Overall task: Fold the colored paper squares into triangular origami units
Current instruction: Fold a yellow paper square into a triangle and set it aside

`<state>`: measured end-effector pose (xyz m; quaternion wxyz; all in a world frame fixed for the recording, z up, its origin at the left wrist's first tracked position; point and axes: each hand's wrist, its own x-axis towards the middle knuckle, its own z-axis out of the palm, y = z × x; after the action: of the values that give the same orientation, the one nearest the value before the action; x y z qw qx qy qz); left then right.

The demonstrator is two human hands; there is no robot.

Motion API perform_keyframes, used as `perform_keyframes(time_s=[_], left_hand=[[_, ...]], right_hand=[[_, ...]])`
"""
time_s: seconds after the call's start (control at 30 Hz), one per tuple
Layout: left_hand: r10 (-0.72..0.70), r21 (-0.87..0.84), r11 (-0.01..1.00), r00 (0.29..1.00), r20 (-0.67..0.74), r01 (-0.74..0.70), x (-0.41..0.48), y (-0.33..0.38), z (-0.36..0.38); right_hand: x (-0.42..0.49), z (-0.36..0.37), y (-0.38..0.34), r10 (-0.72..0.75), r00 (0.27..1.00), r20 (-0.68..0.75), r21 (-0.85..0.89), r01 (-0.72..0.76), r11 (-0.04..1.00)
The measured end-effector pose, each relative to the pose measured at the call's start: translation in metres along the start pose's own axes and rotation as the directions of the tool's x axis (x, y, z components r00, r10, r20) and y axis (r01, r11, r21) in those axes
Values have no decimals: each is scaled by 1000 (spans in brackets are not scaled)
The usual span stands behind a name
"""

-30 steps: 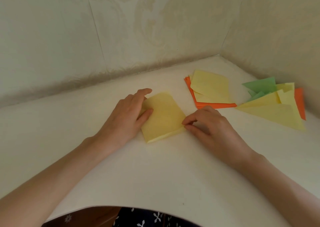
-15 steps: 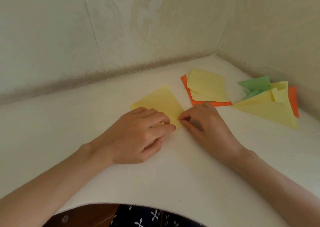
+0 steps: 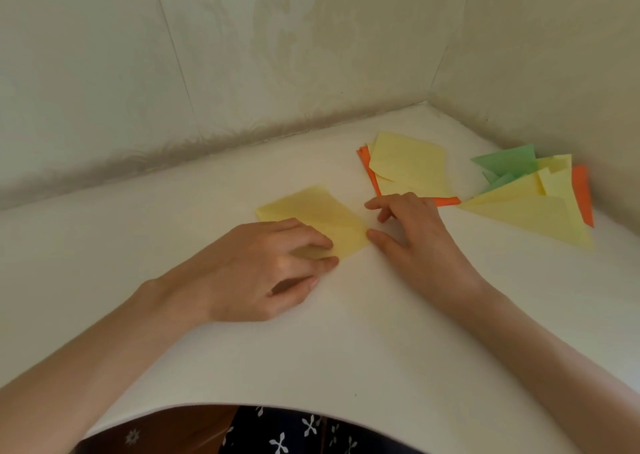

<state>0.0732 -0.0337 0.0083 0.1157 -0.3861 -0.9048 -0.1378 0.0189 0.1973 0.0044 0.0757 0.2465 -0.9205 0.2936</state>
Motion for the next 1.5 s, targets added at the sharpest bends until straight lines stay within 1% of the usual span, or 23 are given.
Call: perform_keyframes(time_s=[0.1, 0.2, 0.37, 0.4, 0.47, 0.53, 0.57, 0.6, 0.63, 0.7, 0.77, 0.83, 1.0, 1.1, 1.17, 1.27, 1.33, 1.4, 1.43, 1.5], left_hand=[[16, -22, 1000, 1000, 0, -16, -9, -5, -6], [32, -25, 999, 1000, -1, -32, -14, -7, -10], [77, -3, 997, 996, -45, -77, -23, -2, -15], [92, 26, 996, 993, -79, -90, -24, -1, -15], [113, 109, 990, 971, -211, -92, -23, 0, -15], [87, 148, 988, 923, -376, -33, -20, 1, -15], [58, 147, 989, 900, -432, 7, -18, 1, -13], [20, 131, 990, 891, -454, 45, -16, 2, -12], [-14, 103, 993, 901, -433, 65, -14, 2, -10], [-59, 29, 997, 940, -337, 73, -11, 2, -4], [-71, -9, 997, 971, -228, 71, -8, 3, 0], [-87, -30, 996, 985, -152, 84, -9, 1, 2], [-89, -105, 991, 989, -114, 77, -12, -1, 1], [-43, -60, 998, 993, -113, 37, -12, -4, 0], [3, 9, 1000, 991, -135, -2, -12, -4, 1], [62, 125, 992, 972, -227, -34, -11, -2, 4], [70, 175, 984, 955, -288, -19, -8, -2, 3], [52, 175, 985, 941, -334, 7, -2, 2, -1], [37, 152, 988, 932, -362, 20, 1, 5, -2], [-36, 45, 997, 909, -414, 60, 14, 15, -7]], right_hand=[[0, 1, 2, -45, 999, 5, -15, 45, 999], [0, 3, 4, -129, 992, -16, -31, 128, 991], [0, 7, 7, -313, 948, -54, -118, 305, 945], [0, 8, 7, -336, 940, -57, -130, 327, 936], [-1, 9, 8, -370, 927, -56, -146, 359, 922], [-1, 9, 8, -405, 913, -55, -162, 392, 906], [-2, 9, 8, -416, 908, -51, -170, 403, 899], [-2, 8, 8, -421, 906, -44, -175, 408, 896], [-2, 8, 7, -424, 905, -37, -177, 411, 894], [-3, 7, 5, -426, 905, -13, -181, 417, 891], [-5, 6, 3, -423, 906, 16, -185, 419, 889], [-6, 5, 2, -417, 908, 42, -169, 418, 893], [-13, -6, 4, -353, 925, 141, -72, 365, 928], [-15, -9, 8, -344, 918, 198, -95, 367, 925], [-14, -8, 9, -326, 925, 198, -87, 348, 934], [-12, -7, 8, -332, 932, 147, -46, 342, 939], [-11, -7, 6, -376, 922, 93, -80, 383, 920], [-8, -5, 1, -421, 907, 25, -126, 421, 898], [-7, -5, -2, -435, 900, -6, -120, 432, 894], [-6, -7, -8, -453, 889, -66, -89, 447, 890]])
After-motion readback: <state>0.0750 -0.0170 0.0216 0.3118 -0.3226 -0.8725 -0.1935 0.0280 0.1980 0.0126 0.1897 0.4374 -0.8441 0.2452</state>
